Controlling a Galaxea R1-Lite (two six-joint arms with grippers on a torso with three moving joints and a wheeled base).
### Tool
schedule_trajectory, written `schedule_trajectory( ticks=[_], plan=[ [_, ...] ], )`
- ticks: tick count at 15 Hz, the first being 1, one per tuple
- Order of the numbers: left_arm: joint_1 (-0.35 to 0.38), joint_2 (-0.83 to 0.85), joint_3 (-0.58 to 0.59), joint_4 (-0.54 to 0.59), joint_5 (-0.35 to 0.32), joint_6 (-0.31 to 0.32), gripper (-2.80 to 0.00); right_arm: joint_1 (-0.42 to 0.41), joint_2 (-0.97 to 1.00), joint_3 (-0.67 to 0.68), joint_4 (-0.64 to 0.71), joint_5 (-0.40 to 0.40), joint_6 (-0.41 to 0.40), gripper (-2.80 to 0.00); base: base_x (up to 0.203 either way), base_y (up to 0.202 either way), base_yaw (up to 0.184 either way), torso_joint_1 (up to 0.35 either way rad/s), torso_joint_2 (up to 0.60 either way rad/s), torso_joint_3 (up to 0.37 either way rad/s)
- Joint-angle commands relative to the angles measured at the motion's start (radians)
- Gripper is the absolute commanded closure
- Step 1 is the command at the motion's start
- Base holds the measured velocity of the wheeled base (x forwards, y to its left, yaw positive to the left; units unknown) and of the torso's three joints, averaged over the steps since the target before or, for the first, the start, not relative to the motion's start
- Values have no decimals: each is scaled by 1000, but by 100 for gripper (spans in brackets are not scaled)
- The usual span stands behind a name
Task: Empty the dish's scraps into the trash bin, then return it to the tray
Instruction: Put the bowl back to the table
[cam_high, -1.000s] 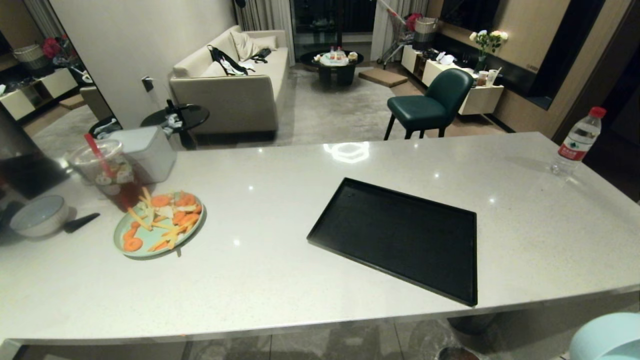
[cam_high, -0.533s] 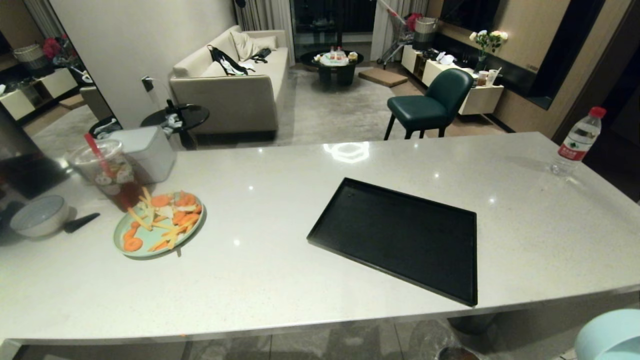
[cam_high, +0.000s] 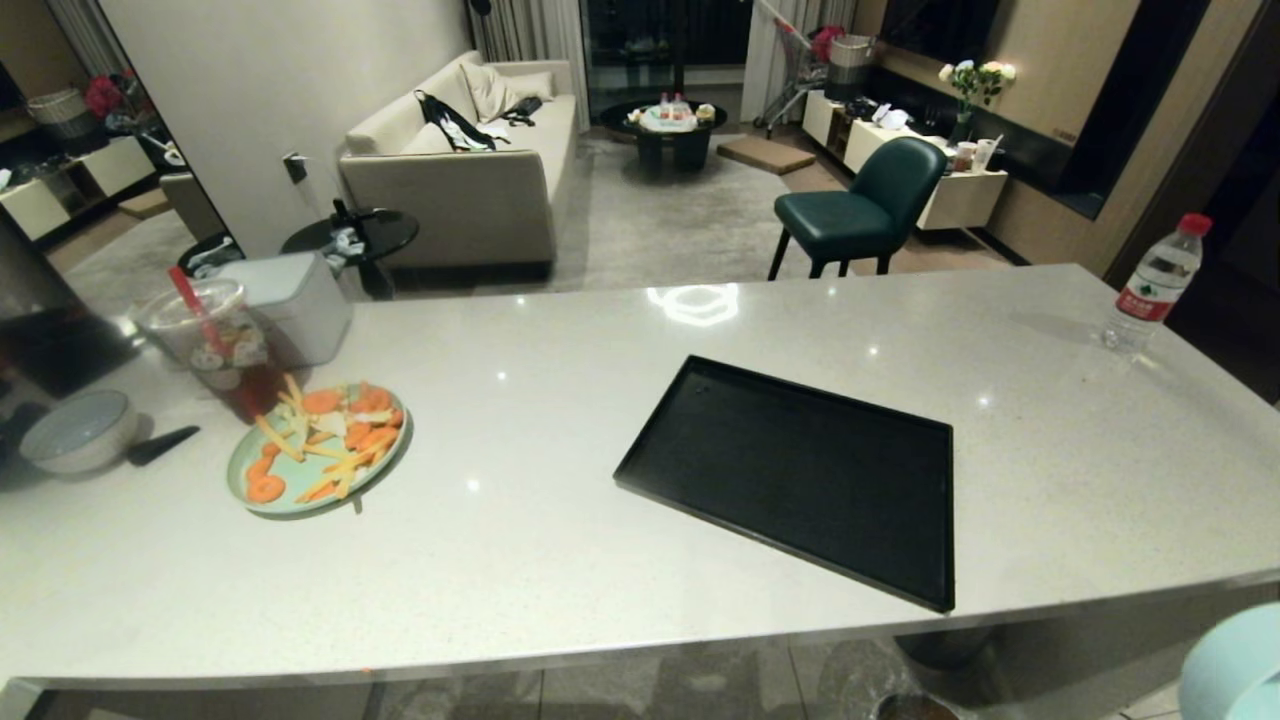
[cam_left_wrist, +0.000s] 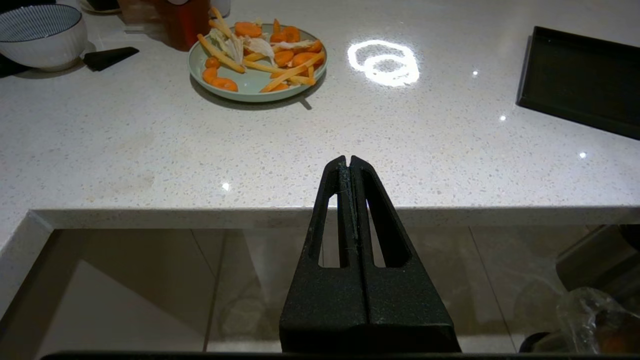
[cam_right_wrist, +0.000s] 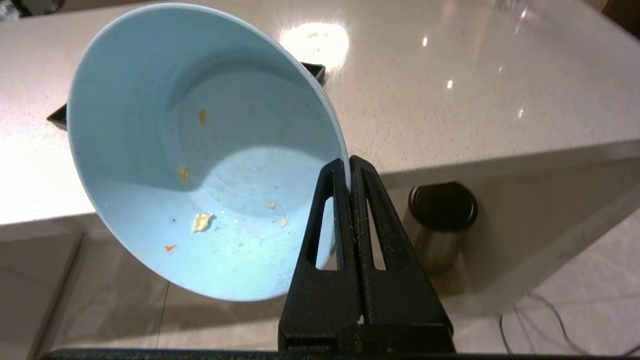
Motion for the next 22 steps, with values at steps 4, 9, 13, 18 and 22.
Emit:
schedule_trajectory(
  ticks=[4,9,13,18,22],
  plan=[
    [-1,1,0,0,0,-1,0,2,486,-171,-7,27,136,0,0,0,0,0,0,0],
    [0,1,0,0,0,-1,0,2,1000,-445,-105,29,375,0,0,0,0,0,0,0],
    [0,1,0,0,0,-1,0,38,1294,-692,-120,-20,608,0,0,0,0,0,0,0],
    [-1,1,0,0,0,-1,0,242,1544,-864,-71,-196,850,0,0,0,0,0,0,0],
    [-1,1,0,0,0,-1,0,374,1694,-1046,32,-245,967,0,0,0,0,0,0,0]
  ],
)
